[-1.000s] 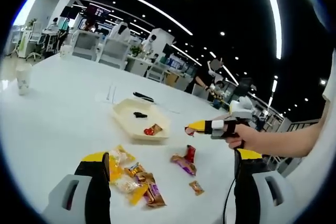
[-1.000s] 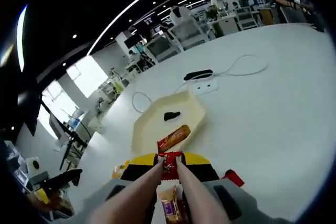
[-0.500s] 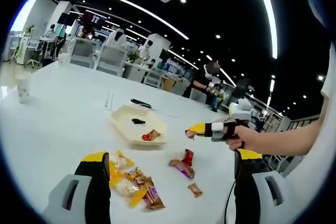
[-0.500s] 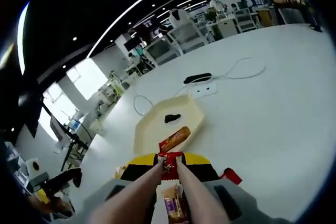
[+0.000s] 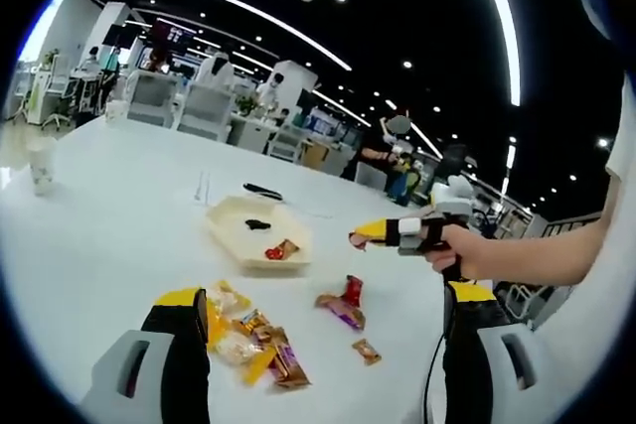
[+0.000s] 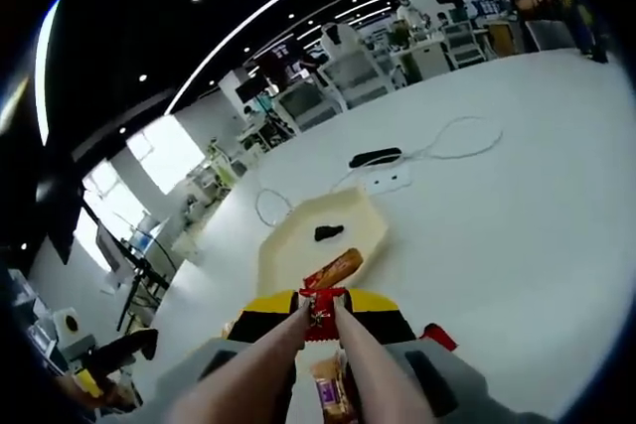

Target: Place the target food into the container with the food tongs after gripping and lifting it, then release it inside without dropping or visibly crushing the food.

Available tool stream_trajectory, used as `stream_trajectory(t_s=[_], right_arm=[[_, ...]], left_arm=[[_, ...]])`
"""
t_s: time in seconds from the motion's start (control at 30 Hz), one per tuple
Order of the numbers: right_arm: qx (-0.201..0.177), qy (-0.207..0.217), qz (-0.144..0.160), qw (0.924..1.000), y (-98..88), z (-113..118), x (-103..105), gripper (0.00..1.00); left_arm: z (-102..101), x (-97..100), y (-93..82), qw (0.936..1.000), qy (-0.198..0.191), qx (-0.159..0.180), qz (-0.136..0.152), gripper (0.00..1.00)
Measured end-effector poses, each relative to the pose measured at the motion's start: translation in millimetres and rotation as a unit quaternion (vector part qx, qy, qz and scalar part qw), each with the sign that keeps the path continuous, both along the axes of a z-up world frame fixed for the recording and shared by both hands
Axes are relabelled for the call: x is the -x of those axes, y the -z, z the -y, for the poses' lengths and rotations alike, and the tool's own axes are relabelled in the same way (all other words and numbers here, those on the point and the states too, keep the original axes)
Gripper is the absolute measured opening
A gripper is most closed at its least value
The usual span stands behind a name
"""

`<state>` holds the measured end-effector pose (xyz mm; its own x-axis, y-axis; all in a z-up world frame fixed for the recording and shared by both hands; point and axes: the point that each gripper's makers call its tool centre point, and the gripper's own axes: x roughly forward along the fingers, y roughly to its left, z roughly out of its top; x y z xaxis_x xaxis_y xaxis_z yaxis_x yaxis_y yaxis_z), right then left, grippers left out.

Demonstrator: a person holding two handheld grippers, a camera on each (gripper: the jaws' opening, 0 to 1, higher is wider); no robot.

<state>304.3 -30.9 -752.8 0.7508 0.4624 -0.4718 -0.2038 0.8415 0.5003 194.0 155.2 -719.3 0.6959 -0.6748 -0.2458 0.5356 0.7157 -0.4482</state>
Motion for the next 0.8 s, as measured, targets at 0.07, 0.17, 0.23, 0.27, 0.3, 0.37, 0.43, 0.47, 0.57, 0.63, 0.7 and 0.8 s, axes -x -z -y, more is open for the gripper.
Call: stream_trajectory(t_s=[0.07, 0.17, 0.23, 0.27, 0.3, 0.37, 0.43, 0.47, 0.57, 0.63, 0.7, 0.8], right_arm=[[0.006, -0.005, -0.002, 1.0000, 1.3, -2, 1, 0.17], [-0.001, -0.007, -0.001, 1.0000, -1.1, -4, 1, 0.17], [-0.008, -0.008, 0.002, 0.9999, -3.7, -5, 0, 0.17], [-0.014, -0.008, 0.002, 0.9999, -4.5, -6, -1, 0.17], [-0.015, -0.006, 0.001, 0.9999, -4.3, -4, -2, 0.17], [-0.019, -0.003, 0.001, 0.9998, -4.6, -3, -5, 0.17], [-0.022, -0.002, 0.001, 0.9998, -5.9, -3, -6, 0.17], [-0.024, -0.001, 0.001, 0.9997, -6.0, -2, -7, 0.17], [-0.028, -0.001, -0.002, 0.9996, -6.3, -4, -8, 0.17], [-0.024, 0.001, -0.005, 0.9997, -5.1, -5, -9, 0.17], [-0.028, 0.002, -0.005, 0.9996, -6.2, -7, -9, 0.17], [-0.039, 0.005, 0.001, 0.9992, -10.6, -6, -11, 0.17]], left_arm=[[1, 0.2, -3.8, 1.0000, 0.008, -0.002, 0.002, 0.99], [-1, -2.2, -5.1, 0.9998, 0.014, -0.013, 0.006, 0.99], [-3, -4.0, -7.1, 0.9999, 0.011, -0.010, 0.007, 0.98], [-2, -4.3, -7.9, 0.9999, 0.010, -0.007, 0.007, 0.97], [-2, -4.6, -8.4, 0.9999, 0.009, -0.006, 0.007, 0.97], [-1, -4.6, -8.5, 0.9999, 0.008, -0.005, 0.007, 0.97], [2, -2.3, -7.3, 0.9999, 0.011, -0.006, 0.006, 0.97], [4, -0.8, -6.4, 0.9998, 0.014, -0.009, 0.005, 0.97], [6, 2.0, -3.7, 0.9997, 0.021, -0.013, 0.001, 0.96], [6, 2.5, -4.1, 0.9996, 0.023, -0.015, 0.001, 0.96], [5, 1.5, -4.4, 0.9996, 0.022, -0.017, 0.005, 0.97], [-1, -2.1, -1.6, 0.9997, 0.010, -0.021, 0.004, 0.97]])
